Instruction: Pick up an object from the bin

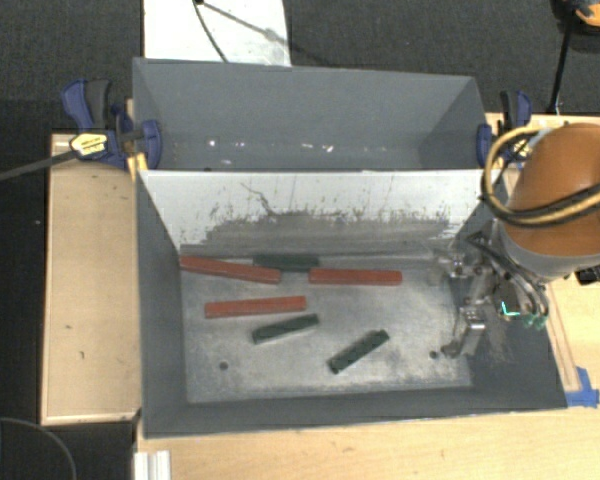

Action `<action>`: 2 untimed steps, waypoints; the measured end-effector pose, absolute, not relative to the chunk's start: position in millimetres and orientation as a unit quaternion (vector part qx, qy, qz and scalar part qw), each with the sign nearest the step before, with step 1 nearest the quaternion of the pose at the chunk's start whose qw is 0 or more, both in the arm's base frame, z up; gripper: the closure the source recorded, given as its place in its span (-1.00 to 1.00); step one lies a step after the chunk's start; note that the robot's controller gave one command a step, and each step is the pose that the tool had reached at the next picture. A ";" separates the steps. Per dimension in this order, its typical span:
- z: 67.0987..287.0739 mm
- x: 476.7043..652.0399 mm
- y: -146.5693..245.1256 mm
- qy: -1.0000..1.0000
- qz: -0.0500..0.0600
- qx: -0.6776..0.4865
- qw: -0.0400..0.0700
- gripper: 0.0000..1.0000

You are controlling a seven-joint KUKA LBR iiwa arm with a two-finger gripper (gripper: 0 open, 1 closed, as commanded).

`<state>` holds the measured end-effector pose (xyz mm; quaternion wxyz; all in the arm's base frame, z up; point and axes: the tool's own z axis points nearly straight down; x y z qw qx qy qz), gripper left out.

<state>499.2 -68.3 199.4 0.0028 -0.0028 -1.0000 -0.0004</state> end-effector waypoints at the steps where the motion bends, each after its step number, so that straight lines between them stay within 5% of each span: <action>1: 203.5 501.0 -68.1 -1.000 0.000 -0.002 -0.001 -1.00; 2: 202.7 501.4 -67.6 -1.000 0.000 -0.001 -0.001 -1.00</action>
Offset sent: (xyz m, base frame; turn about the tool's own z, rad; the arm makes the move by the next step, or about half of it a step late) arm 0.0220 0.0562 -0.0956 0.0026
